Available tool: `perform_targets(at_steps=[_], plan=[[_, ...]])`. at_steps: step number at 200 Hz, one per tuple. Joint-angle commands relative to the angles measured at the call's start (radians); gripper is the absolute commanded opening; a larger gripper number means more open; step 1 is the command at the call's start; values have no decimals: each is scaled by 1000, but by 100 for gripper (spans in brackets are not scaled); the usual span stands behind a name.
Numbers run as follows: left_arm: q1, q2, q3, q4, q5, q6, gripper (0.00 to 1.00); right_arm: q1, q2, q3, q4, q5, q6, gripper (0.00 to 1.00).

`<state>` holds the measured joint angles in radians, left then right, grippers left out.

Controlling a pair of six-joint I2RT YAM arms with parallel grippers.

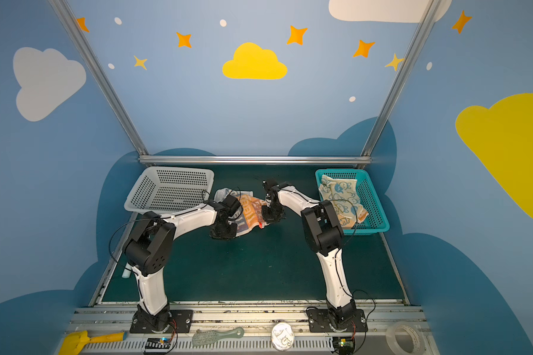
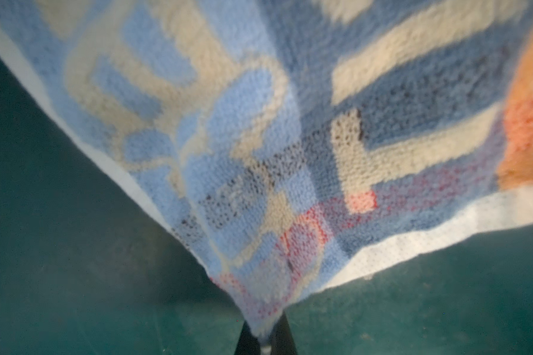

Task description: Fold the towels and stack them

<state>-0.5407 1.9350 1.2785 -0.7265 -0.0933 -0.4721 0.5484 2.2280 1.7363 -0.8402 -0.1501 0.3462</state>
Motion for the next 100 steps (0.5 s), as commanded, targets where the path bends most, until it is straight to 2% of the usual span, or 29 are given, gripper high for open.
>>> perform_targets(at_steps=[1,10,54,100], plan=[[13,72,-59,19,-39,1,3,14,76,-20,-68,19,23,5],[13,71,-60,18,-39,1,3,15,75,-20,-69,21,26,0],[15,50,-41,-1,-39,-2,3,12,11,18,-104,2,27,0],[30,-86,77,-87,-37,16,3,10,-111,142,-196,-29,21,0]])
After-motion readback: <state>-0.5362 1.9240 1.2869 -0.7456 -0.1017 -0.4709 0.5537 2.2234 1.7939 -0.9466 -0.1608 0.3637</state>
